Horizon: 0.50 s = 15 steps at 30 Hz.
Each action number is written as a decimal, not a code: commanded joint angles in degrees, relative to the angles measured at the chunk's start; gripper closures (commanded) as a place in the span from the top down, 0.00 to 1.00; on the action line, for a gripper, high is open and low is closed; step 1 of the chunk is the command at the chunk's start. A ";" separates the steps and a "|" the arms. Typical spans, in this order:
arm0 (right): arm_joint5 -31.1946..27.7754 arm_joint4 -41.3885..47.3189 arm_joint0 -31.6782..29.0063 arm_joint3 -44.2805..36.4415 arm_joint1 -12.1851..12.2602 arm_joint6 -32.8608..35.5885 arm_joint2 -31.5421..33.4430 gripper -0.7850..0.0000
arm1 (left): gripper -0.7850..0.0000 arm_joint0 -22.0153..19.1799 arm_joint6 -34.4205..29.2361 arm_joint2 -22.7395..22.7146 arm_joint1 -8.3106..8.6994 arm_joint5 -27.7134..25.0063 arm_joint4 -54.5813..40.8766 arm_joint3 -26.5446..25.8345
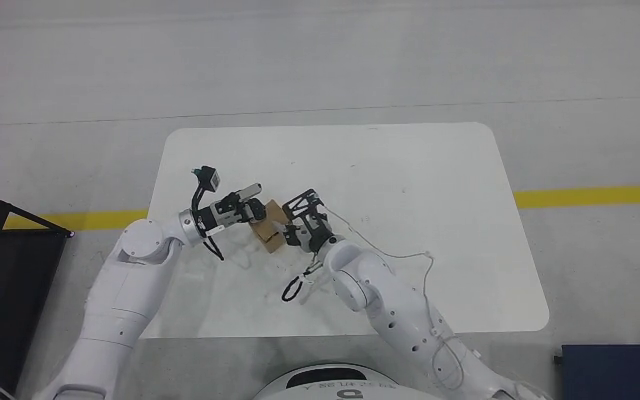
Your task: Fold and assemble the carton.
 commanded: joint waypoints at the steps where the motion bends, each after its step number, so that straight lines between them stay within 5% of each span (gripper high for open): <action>1: -0.29 -0.59 -0.78 -1.12 0.23 0.22 0.52 0.82 | 1.00 -0.15 0.56 -0.11 -0.05 -0.69 -0.36 0.13; 15: -1.70 -4.12 -3.47 -3.67 0.94 6.01 0.89 0.79 | 1.00 0.21 1.99 -1.75 0.05 -3.92 -1.63 1.64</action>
